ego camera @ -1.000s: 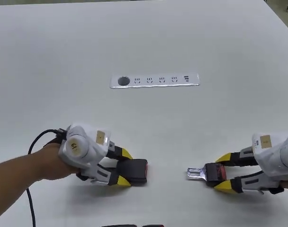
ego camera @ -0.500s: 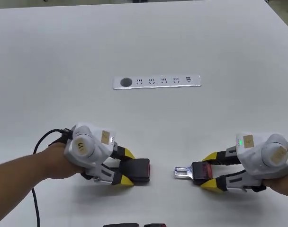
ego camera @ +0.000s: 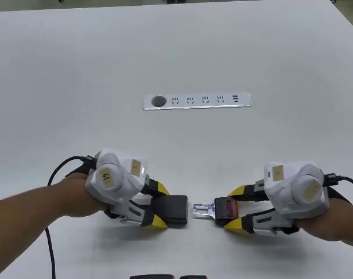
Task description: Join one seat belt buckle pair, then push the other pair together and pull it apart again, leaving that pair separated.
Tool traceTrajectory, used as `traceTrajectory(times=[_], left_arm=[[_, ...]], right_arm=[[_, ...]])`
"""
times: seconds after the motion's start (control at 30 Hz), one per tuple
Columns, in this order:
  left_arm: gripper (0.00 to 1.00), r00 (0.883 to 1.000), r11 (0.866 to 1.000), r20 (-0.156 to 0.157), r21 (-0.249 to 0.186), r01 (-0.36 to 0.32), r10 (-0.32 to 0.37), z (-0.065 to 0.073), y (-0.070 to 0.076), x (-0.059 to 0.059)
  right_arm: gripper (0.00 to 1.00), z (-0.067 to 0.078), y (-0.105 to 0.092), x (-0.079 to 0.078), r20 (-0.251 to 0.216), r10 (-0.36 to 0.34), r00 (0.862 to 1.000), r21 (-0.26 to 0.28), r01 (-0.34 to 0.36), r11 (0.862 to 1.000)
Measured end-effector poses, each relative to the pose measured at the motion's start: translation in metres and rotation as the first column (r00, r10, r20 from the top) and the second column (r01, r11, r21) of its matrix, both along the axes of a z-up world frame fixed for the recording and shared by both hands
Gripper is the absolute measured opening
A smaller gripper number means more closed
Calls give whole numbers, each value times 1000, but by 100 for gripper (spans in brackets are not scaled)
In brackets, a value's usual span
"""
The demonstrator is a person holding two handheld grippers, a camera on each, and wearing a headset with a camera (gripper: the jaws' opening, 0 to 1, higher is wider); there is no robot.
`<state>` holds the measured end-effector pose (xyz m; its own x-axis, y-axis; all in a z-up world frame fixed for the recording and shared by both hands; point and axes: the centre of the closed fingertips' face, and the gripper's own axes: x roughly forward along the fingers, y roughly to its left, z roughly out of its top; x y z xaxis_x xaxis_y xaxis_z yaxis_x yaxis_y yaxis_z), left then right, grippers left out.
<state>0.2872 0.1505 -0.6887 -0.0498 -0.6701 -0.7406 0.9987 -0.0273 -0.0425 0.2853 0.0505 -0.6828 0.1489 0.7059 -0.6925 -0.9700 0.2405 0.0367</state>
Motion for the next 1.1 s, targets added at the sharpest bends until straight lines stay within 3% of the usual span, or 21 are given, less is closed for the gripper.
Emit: traceTrajectory(times=[0.47,1.1], left_arm=[[34,1000,1000,1,12,6,-6,0,0,0],[34,1000,999,-3,35,12,-12,-1,-2,2]], right_arm=[[32,-6,31,1,2,6,1000,26,-6,1000],[32,-11,44,6,-13,-11,1000,16,11,1000]])
